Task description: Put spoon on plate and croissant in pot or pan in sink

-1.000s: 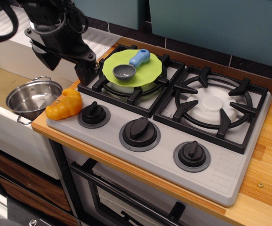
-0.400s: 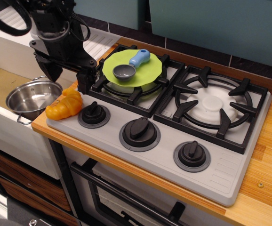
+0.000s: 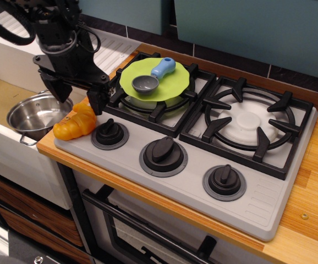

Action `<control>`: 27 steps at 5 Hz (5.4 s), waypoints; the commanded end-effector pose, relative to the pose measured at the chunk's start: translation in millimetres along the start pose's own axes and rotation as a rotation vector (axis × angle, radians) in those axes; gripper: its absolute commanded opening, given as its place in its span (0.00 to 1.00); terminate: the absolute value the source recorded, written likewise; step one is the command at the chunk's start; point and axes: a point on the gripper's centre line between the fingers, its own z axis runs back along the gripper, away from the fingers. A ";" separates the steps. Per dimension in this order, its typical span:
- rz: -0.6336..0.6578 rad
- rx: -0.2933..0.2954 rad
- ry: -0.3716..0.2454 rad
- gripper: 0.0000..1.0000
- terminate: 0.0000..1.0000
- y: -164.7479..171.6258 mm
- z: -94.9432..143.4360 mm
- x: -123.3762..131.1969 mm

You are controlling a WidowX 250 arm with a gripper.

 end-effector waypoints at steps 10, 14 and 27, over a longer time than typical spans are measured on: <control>0.030 -0.031 -0.010 0.00 0.00 1.4 14.6 -6.4; -0.041 -0.106 -0.039 0.00 0.00 55.3 -5.8 20.4; -0.042 -0.017 0.048 1.00 0.00 47.1 67.8 22.7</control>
